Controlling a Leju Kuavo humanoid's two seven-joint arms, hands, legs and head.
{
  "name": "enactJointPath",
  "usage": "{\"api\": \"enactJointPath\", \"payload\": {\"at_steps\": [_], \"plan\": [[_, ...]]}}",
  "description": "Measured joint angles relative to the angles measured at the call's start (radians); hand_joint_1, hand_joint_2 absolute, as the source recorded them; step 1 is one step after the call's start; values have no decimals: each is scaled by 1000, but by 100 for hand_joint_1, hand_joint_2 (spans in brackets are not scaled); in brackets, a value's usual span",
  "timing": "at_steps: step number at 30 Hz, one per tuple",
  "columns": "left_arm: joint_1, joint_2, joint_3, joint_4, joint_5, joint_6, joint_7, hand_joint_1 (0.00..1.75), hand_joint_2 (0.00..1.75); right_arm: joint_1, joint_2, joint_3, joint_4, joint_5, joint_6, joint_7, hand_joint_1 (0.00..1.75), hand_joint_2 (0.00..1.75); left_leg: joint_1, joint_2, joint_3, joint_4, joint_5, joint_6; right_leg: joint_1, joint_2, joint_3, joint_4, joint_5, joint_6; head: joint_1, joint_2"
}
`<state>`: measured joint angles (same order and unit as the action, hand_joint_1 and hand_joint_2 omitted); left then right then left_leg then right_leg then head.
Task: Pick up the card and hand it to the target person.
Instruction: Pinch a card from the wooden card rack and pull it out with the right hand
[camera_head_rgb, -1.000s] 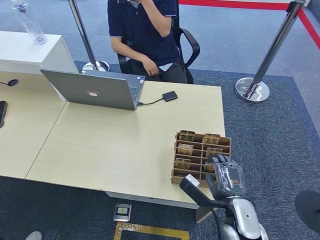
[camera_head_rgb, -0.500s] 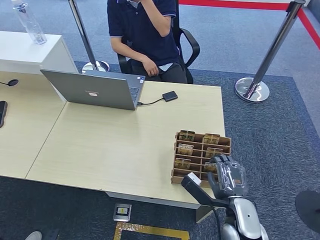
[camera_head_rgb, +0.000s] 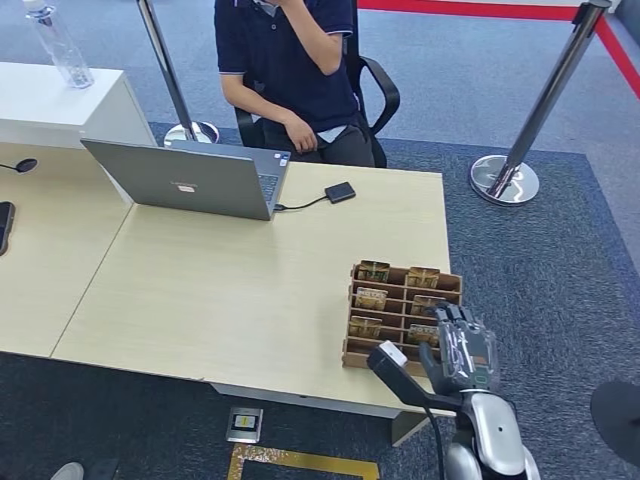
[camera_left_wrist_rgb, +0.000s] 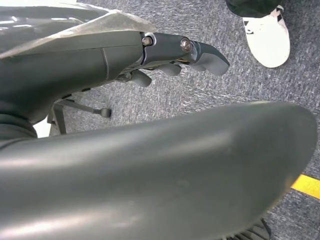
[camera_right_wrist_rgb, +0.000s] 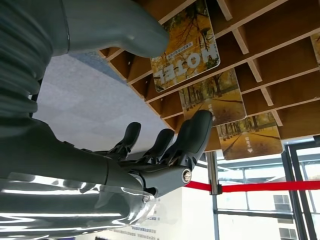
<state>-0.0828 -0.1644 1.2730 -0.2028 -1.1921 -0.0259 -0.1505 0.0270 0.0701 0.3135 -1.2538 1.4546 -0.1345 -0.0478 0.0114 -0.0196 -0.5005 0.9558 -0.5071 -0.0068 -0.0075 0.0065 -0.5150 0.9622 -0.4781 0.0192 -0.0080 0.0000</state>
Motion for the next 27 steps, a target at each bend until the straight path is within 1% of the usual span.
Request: {"api": "enactJointPath", "payload": {"at_steps": [7,24,26,27], "plan": [[0,0,0,0,2,-2,0,0,0,-17,6,-4,29,0,-2,-9,70,175,0,0,0,0,0,0,0,0,0,0,0,0,0,0],[0,0,0,0,2,-3,0,0,0,-45,13,-17,103,-11,-10,-19,86,175,0,0,0,0,0,0,0,0,0,0,0,0,0,0],[0,0,0,0,2,-4,0,0,0,-49,13,-18,108,-12,-12,-19,92,175,0,0,0,0,0,0,0,0,0,0,0,0,0,0],[0,0,0,0,2,-4,0,0,0,-51,13,-18,110,-12,-13,-20,98,175,0,0,0,0,0,0,0,0,0,0,0,0,0,0]]}}
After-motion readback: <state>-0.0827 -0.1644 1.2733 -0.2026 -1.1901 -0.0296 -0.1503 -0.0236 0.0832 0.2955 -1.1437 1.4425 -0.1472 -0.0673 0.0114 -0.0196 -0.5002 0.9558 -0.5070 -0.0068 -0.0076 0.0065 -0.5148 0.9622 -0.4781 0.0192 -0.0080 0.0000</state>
